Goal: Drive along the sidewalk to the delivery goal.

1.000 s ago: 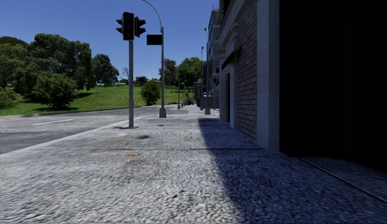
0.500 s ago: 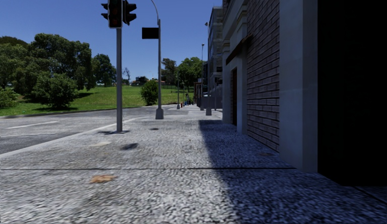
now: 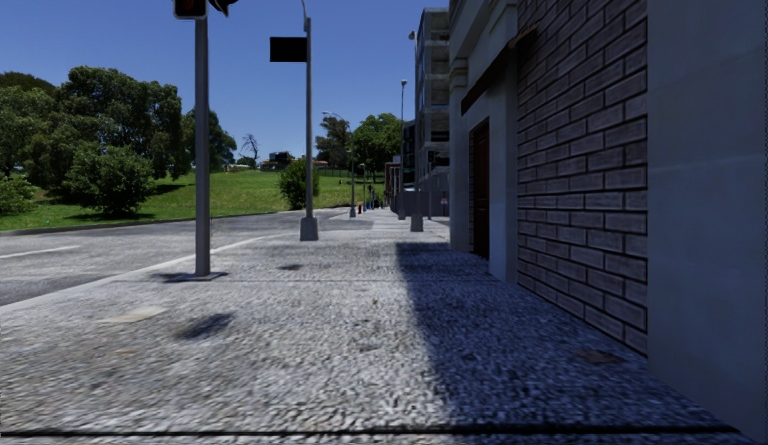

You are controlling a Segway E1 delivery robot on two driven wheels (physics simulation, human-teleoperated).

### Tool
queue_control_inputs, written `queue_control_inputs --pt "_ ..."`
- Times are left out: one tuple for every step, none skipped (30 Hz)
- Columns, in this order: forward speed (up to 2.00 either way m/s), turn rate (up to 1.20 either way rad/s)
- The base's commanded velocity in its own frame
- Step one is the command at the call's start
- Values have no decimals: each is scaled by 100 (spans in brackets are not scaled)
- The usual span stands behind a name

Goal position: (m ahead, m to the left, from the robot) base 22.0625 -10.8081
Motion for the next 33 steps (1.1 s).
queue_control_inputs --pt "198 0" --pt "198 0" --pt "198 0" --pt "198 0" --pt "198 0" --pt "198 0" --pt "198 0" --pt "198 0" --pt "198 0" --pt "198 0" --pt "198 0" --pt "198 0" --pt "198 0" --pt "198 0" --pt "198 0" --pt "198 0" --pt "198 0" --pt "198 0" --pt "198 0" --pt "198 0" --pt "198 0" --pt "198 0" --pt "198 0" --pt "198 0" --pt "198 0" --pt "198 0" --pt "198 0" --pt "198 0" --pt "198 0" --pt "198 0" --pt "198 0" --pt "198 0" --pt "198 0"
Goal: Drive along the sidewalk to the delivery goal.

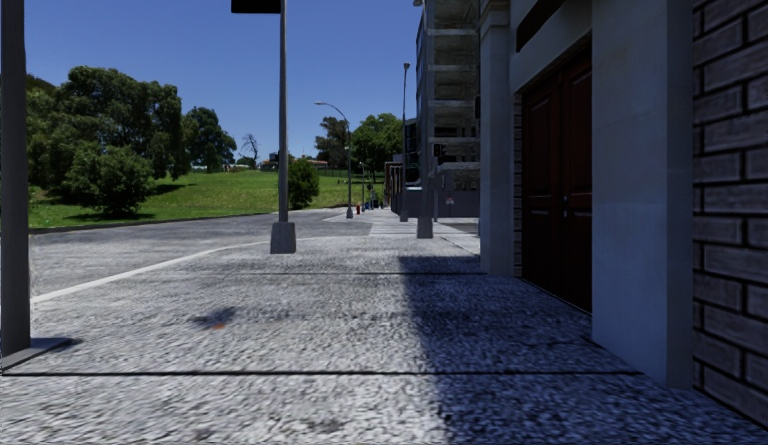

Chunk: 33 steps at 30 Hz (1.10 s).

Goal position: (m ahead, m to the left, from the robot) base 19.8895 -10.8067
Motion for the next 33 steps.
queue_control_inputs --pt "198 0" --pt "198 0" --pt "198 0" --pt "198 0" --pt "198 0" --pt "198 0" --pt "198 0" --pt "198 0" --pt "198 0" --pt "198 0" --pt "198 0" --pt "198 0" --pt "198 0" --pt "198 0" --pt "198 0" --pt "198 0" --pt "198 0" --pt "198 0" --pt "198 0" --pt "198 0" --pt "198 0" --pt "198 0" --pt "198 0" --pt "198 0" --pt "198 0" --pt "198 0" --pt "198 0" --pt "198 0" --pt "198 0" --pt "198 0" --pt "198 0" --pt "198 0" --pt "198 0"
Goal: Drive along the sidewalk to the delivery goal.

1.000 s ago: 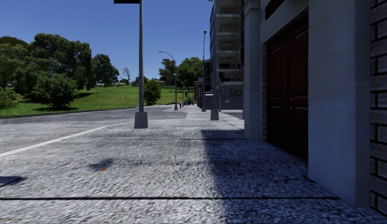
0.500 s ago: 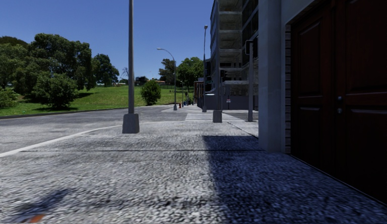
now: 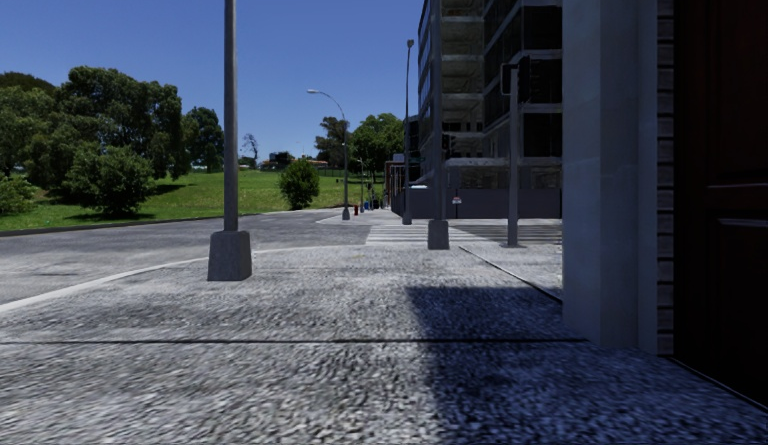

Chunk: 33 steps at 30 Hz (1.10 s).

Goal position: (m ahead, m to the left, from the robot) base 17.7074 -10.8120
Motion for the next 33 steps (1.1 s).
queue_control_inputs --pt "198 0" --pt "198 0" --pt "198 0" --pt "198 0" --pt "198 0" --pt "198 0" --pt "198 0" --pt "198 0" --pt "196 0" --pt "193 0" --pt "189 0" --pt "189 0" --pt "187 0" --pt "184 0" --pt "181 0" --pt "176 0" --pt "173 0" --pt "169 0" --pt "165 0" --pt "165 0" --pt "161 0" --pt "159 0" --pt "158 0" --pt "156 0" --pt "156 0" --pt "155 0" --pt "155 0" --pt "155 0" --pt "155 0" --pt "155 0" --pt "155 0" --pt "155 0" --pt "155 0"
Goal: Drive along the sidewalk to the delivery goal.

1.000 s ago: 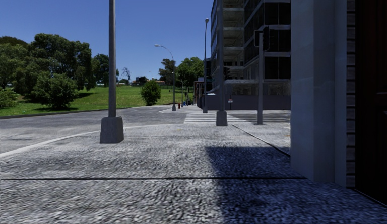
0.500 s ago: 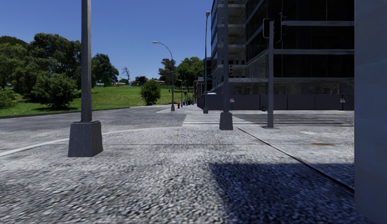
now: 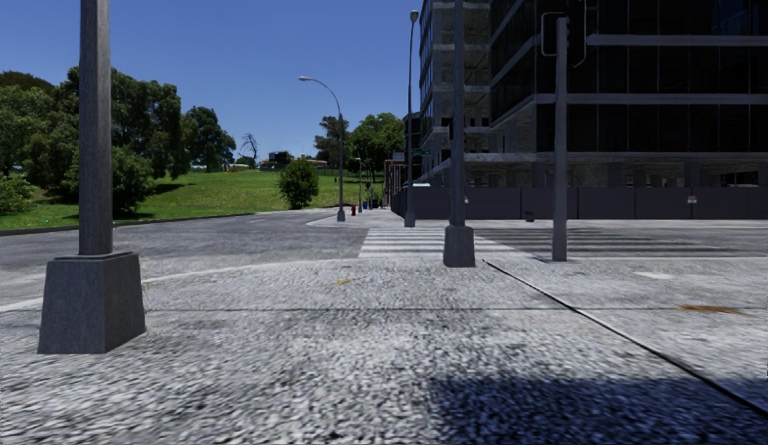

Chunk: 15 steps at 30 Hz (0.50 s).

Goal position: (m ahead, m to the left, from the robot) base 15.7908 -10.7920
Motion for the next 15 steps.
queue_control_inputs --pt "154 0" --pt "154 0" --pt "154 0" --pt "154 -6" --pt "154 -25" --pt "154 -40" --pt "154 -45" --pt "154 -46" --pt "154 -47" --pt "154 -47" --pt "154 -47" --pt "154 -47" --pt "154 -47" --pt "154 -47" --pt "154 -47"
